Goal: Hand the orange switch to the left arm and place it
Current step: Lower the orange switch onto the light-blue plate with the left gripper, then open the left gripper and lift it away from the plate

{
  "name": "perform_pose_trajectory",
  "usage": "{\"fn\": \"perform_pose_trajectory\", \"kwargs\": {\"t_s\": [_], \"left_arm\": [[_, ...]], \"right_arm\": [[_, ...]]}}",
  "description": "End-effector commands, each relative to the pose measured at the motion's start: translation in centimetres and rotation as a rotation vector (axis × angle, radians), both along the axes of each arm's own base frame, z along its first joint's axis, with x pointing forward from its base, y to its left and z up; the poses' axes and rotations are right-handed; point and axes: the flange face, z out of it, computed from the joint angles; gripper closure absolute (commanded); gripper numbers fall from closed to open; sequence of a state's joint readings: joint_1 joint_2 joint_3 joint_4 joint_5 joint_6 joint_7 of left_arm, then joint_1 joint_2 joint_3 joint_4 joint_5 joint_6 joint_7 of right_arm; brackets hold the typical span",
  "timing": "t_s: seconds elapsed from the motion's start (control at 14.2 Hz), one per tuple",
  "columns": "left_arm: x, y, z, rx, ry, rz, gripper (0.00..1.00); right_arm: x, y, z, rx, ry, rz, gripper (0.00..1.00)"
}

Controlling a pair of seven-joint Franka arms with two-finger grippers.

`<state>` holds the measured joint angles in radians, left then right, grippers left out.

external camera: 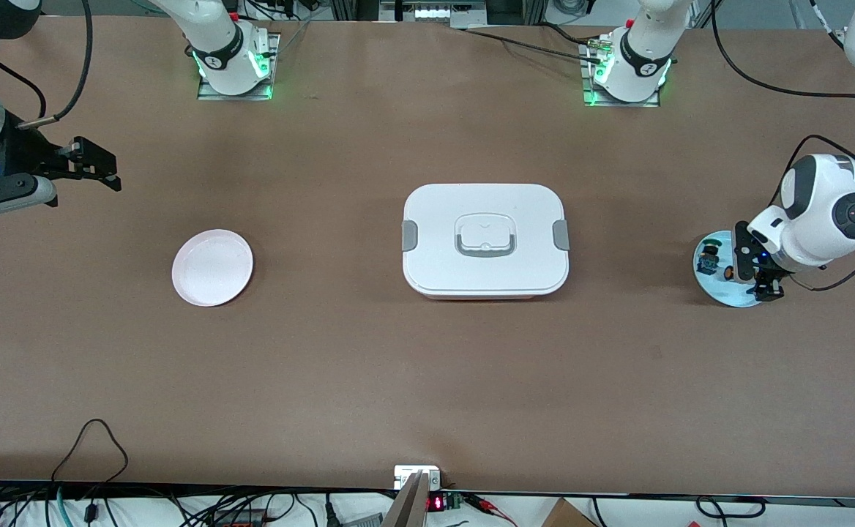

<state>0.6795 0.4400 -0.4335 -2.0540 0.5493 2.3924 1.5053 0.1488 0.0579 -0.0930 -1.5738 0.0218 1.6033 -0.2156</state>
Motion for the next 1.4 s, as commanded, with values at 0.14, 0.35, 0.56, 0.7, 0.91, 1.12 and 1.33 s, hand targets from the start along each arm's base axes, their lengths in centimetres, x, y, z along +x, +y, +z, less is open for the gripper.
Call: {"fn": "perform_pose_trajectory", "kwargs": {"t_s": [0.14, 0.35, 0.56, 0.7, 0.91, 1.12, 1.33], "left_arm": [[2.7, -5.9, 10.4, 0.061, 0.053, 0.101, 0.0], [3.8, -8.3, 14.9, 0.029, 0.081, 0.314, 0.0], [3.6, -13.6, 19.3, 0.035, 0.126, 0.55, 0.0], [3.2, -15.9, 21.1, 0.043, 0.143, 0.715, 0.0], [3.5, -17.5, 23.5, -0.016, 0.146, 0.883, 0.0], [4.1, -21.7, 25.6, -0.019, 0.09, 1.01, 0.0], [4.5, -21.9, 27.3, -0.037, 0.063, 1.041, 0.0]], "right_arm": [[-0.1, 0.2, 0.7, -0.015, -0.012, -0.005, 0.0], [-0.1, 0.1, 0.7, -0.015, -0.014, -0.008, 0.0], [-0.1, 0.1, 0.7, -0.015, -0.015, -0.008, 0.0], [-0.1, 0.1, 0.7, -0.015, -0.014, -0.008, 0.0], [-0.1, 0.1, 0.7, -0.015, -0.012, -0.008, 0.0], [-0.1, -0.2, 0.7, -0.015, -0.012, -0.013, 0.0], [-0.1, -0.1, 0.7, -0.015, -0.014, -0.011, 0.0]]}}
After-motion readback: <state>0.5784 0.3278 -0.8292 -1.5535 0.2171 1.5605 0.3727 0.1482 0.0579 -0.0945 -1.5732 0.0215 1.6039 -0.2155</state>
